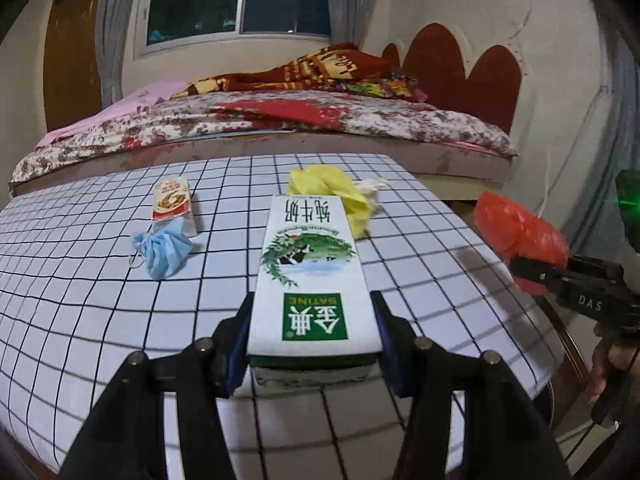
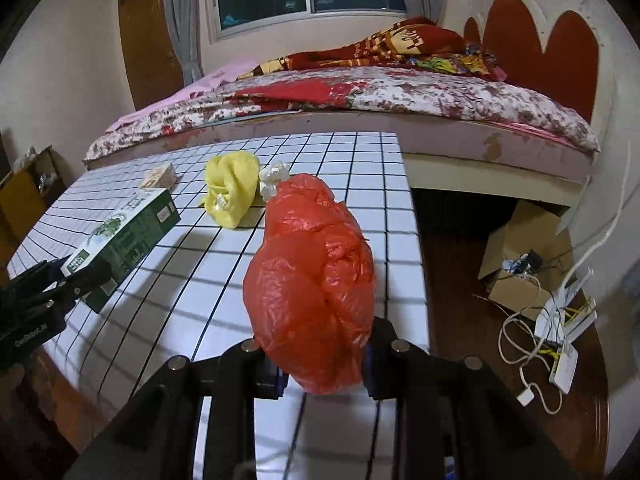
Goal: Collect trash
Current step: 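Carry the carton and red bag over the black bin and release both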
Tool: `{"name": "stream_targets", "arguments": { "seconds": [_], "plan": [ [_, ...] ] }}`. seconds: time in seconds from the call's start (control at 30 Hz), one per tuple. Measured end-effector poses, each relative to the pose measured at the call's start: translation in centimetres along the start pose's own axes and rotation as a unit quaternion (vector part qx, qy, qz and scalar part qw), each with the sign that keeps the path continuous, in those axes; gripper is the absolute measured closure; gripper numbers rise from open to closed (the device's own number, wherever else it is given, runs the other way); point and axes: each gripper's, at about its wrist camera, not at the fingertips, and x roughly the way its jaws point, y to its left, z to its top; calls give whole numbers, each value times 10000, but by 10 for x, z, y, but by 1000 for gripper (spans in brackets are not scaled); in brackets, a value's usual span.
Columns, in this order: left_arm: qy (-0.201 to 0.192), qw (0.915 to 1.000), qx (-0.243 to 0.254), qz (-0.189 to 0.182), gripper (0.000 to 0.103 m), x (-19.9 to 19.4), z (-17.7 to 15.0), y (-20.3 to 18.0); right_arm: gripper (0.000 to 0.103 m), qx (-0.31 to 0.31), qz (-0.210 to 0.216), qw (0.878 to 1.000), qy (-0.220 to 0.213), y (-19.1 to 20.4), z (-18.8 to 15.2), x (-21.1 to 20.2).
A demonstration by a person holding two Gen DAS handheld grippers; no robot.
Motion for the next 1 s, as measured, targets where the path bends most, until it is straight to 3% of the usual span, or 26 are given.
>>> {"name": "stream_targets", "arguments": {
  "seconds": [0.4,0.77,1.0],
  "plan": [
    [-148,9992,234,-296,49,-39,-30,-43,74,161,-226,9991,-305,-23,-49,-77],
    [-210,9968,594,-495,49,-58,-45,-86,74,484,-382,9978,-235,-46,-92,-97],
    [-134,9933,810,-816,49,-61,-56,-121,74,605,-594,9963,-132,-70,-116,-106]
  ]
}}
